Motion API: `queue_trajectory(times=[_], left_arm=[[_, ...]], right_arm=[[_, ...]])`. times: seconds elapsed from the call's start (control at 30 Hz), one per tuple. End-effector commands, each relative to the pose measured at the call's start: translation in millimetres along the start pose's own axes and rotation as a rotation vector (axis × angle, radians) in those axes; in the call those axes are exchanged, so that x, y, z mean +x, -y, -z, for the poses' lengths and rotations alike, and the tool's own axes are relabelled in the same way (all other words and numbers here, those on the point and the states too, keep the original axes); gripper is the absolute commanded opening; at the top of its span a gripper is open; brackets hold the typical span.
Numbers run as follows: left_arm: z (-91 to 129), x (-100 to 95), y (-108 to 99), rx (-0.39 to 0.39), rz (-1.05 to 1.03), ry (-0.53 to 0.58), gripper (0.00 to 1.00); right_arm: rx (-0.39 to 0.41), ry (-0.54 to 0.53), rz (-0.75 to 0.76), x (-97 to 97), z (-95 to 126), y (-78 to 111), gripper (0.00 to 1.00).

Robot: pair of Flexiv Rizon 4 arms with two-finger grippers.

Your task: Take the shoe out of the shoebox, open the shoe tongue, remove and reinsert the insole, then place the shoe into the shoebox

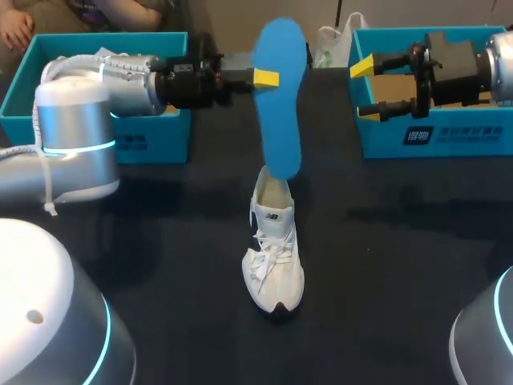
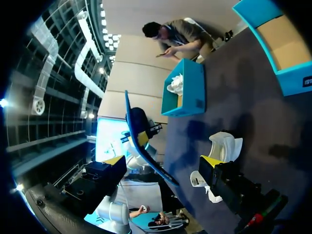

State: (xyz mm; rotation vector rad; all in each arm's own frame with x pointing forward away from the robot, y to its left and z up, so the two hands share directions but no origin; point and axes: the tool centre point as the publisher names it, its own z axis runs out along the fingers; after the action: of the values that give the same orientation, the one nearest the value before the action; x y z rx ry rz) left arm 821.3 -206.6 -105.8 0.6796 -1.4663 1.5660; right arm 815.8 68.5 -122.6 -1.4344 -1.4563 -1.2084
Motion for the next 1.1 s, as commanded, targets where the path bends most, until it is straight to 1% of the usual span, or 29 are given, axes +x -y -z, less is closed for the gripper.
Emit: queue_trajectory(times=[0.03, 0.1, 0.17, 0.27, 0.3, 0.33, 0.4, 0.43, 0.5, 0.67, 0.7, 0.77, 0.87, 0.93, 0.97, 1.0, 1.03, 1.1], left_arm=[[6, -2.7, 3, 0.012, -0.131, -0.005, 0.00], [6, -0.1, 4, 0.002, -0.211, 0.016, 0.00], [5, 2.8, 3, -0.010, -0.314, 0.059, 0.00], [5, 6.2, 3, -0.028, -0.471, 0.082, 0.00], [5, 6.2, 3, -0.028, -0.471, 0.082, 0.00], [5, 6.9, 3, -0.035, -0.572, 0.100, 0.00], [5, 6.7, 3, -0.039, -0.660, 0.108, 0.00], [4, 5.8, 3, -0.047, -0.706, 0.115, 0.00], [4, 0.8, 3, -0.096, -0.851, 0.148, 0.00], [7, -4.5, 7, -0.113, -1.021, 0.178, 0.00], [8, -5.2, 7, -0.140, -1.077, 0.185, 0.00], [10, -7.5, 8, -0.158, -1.132, 0.204, 0.00], [13, -11.0, 11, -0.148, -1.234, 0.225, 0.00], [14, -11.8, 14, -0.121, -1.310, 0.220, 0.00], [14, -11.0, 14, -0.116, -1.318, 0.218, 0.00], [15, -10.3, 14, -0.094, -1.311, 0.225, 0.00], [14, -8.1, 15, -0.063, -1.282, 0.209, 0.00], [14, -8.1, 15, -0.063, -1.282, 0.209, 0.00]], right_arm=[[0.000, 0.002, -0.001, 0.0, -2, -0.7, 1.00], [0.000, 0.002, -0.001, 0.0, -2, -0.7, 1.00], [0.000, 0.002, -0.001, 0.0, -2, -0.7, 1.00], [0.000, 0.002, -0.001, 0.0, -2, -0.7, 1.00], [0.000, 0.002, -0.001, 0.0, -2, -0.7, 1.00], [0.000, 0.002, -0.001, 0.0, -2, -0.7, 1.00], [0.000, 0.002, -0.001, 0.0, -2, -0.7, 1.00], [0.000, 0.002, -0.001, 0.0, -2, -0.7, 1.00], [0.000, 0.002, -0.001, 0.0, -2, -0.7, 1.00], [0.000, 0.002, -0.001, 0.0, -2, -0.7, 1.00], [0.000, 0.002, -0.001, 0.0, -2, -0.7, 1.00], [0.000, 0.002, -0.001, 0.0, -2, -0.7, 1.00], [0.000, 0.002, -0.001, 0.0, -2, -0.7, 1.00], [0.000, 0.002, -0.001, 0.0, -2, -0.7, 1.00], [0.000, 0.002, -0.001, 0.0, -2, -0.7, 1.00], [0.000, 0.002, -0.001, 0.0, -2, -0.7, 1.00], [0.000, 0.002, -0.001, 0.0, -2, -0.7, 1.00], [0.000, 0.002, -0.001, 0.0, -2, -0.7, 1.00]])
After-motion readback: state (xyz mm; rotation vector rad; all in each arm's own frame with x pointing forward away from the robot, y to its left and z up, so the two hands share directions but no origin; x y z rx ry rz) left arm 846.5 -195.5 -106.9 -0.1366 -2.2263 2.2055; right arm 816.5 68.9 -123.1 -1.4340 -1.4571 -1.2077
